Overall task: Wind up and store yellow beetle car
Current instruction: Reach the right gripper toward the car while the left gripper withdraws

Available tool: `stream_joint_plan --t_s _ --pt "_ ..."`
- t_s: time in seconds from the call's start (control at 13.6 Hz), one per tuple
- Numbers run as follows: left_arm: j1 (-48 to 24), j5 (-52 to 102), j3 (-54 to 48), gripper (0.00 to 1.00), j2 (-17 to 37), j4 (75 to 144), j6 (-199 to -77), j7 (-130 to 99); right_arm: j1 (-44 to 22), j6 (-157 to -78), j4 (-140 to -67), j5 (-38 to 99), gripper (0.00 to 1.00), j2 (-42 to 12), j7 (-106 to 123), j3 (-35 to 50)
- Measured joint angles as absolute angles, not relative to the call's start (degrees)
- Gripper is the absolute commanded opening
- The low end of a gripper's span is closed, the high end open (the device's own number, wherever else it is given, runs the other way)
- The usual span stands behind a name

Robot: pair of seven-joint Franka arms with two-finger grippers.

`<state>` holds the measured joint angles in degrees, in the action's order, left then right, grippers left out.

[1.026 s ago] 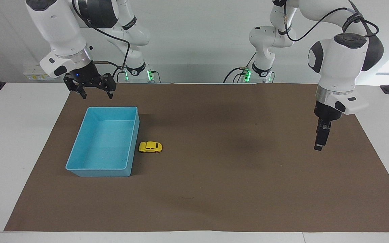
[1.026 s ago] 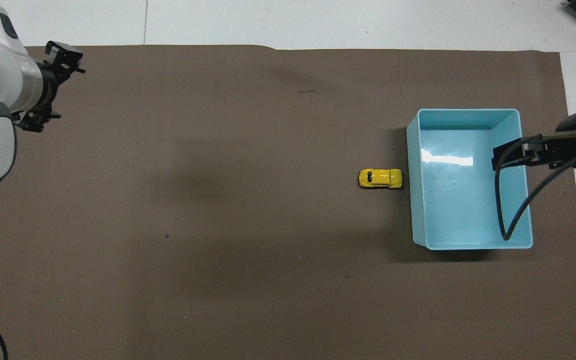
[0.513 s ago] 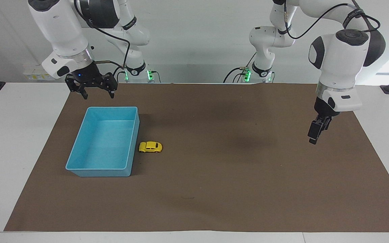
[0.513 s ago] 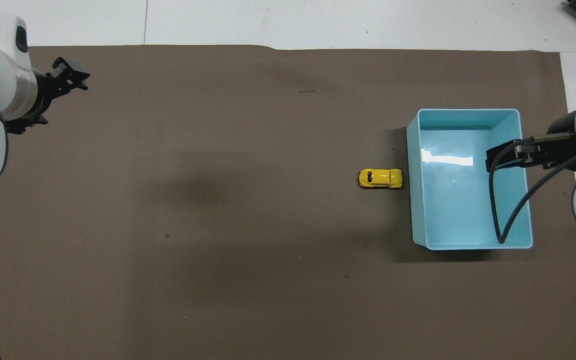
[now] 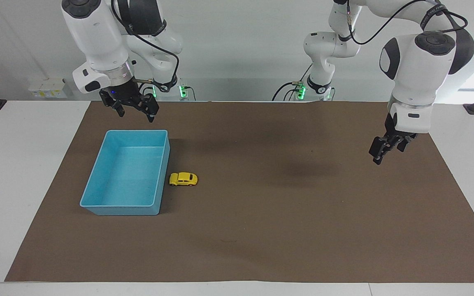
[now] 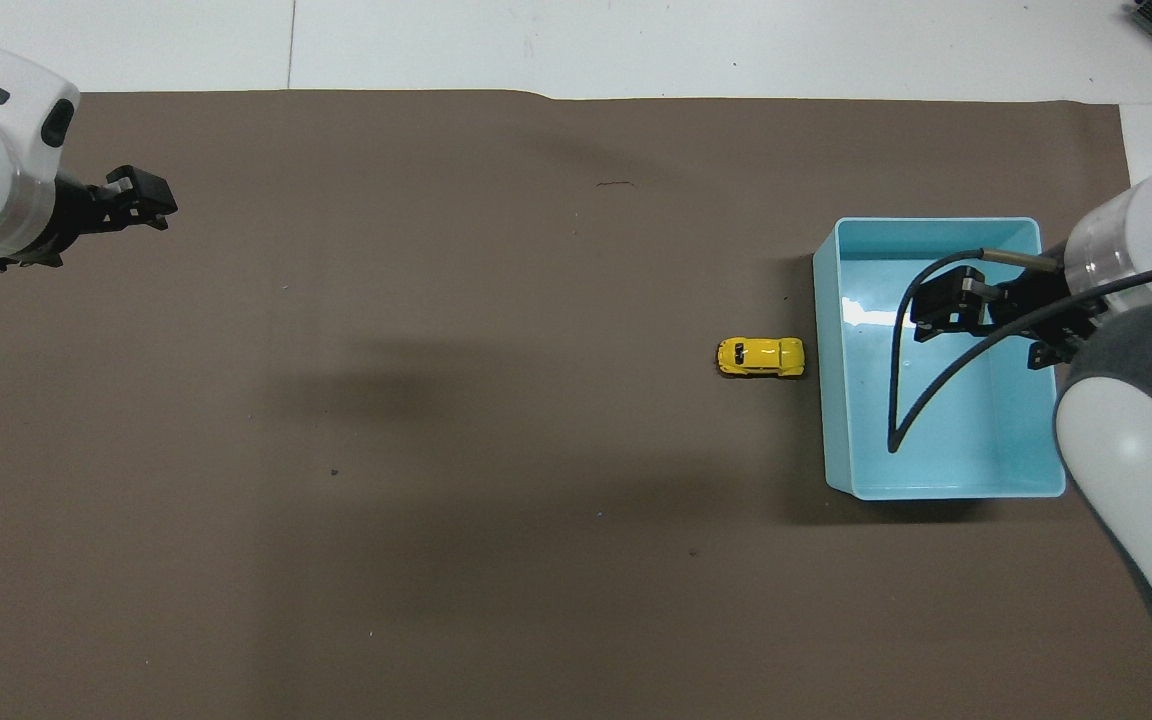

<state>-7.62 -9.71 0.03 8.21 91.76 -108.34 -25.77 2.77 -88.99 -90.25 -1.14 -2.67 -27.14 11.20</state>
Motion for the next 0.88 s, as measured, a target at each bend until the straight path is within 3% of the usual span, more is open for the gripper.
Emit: stream_joint_plan --t_s 0.37,0.88 --pt "-7.7 -8.1 -0.7 1.00 7.9 91.7 -103.6 -9.8 -0.1 -89.4 -91.4 -1.1 1.00 -3.7 -47.9 11.3" --pt "-7.6 0.0 -0.2 1.00 5.7 91.1 -97.7 -2.0 -1.9 -98.0 -94.7 -1.0 1.00 -7.8 -71.7 11.4"
